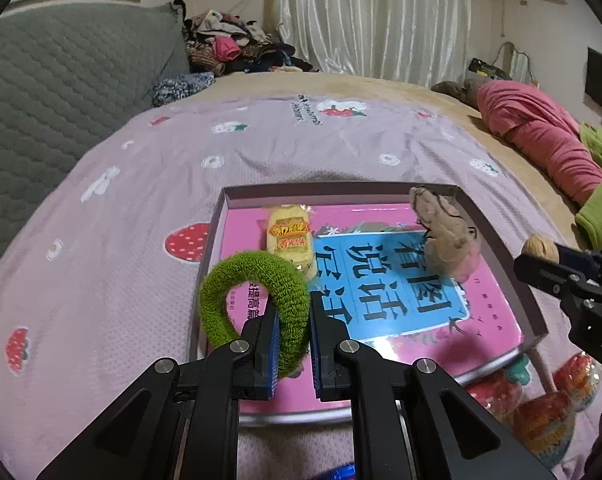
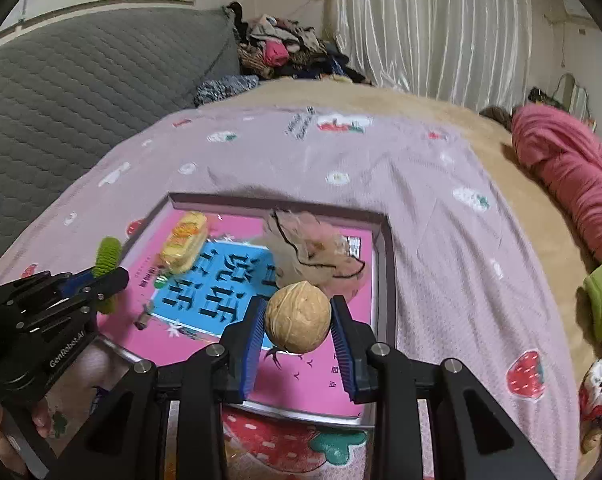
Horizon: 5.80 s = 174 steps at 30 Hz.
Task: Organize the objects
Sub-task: 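Lower the ring and walnut over the pink book in the tray, then open the left tool to drop the green ring while the right tool releases the walnut, then withdraw both tools from the tray back toward the remaining items, then move both tools toward the blue Oreo packet and the wrapped toy egg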
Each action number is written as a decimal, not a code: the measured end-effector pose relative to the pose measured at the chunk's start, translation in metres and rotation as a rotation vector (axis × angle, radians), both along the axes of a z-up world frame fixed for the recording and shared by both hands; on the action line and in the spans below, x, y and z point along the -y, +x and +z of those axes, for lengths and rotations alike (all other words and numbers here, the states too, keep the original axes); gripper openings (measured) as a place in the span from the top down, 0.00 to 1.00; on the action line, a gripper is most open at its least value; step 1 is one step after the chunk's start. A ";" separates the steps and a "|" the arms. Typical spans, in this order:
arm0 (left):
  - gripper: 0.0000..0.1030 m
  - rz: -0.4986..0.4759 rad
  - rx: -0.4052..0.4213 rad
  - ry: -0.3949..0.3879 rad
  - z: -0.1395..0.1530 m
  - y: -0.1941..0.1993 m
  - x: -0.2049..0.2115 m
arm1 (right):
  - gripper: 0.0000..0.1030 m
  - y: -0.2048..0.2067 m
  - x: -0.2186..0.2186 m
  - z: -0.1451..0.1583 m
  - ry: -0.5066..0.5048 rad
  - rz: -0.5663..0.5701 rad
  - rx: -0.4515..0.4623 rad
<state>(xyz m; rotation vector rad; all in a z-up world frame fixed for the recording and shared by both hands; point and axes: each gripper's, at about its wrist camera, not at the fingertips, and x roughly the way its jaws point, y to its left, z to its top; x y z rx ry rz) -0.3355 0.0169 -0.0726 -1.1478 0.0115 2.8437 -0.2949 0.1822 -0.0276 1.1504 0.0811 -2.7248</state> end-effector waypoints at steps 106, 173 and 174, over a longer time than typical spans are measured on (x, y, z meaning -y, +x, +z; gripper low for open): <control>0.18 0.073 -0.054 0.041 0.123 0.221 0.031 | 0.05 0.195 0.002 0.121 -0.141 -0.041 -0.115; 0.18 0.035 0.049 0.051 0.107 0.303 0.024 | 0.01 0.287 0.001 0.110 -0.088 -0.065 -0.080; 0.18 0.036 0.050 0.052 0.106 0.303 0.023 | 0.01 0.288 0.001 0.109 -0.089 -0.066 -0.082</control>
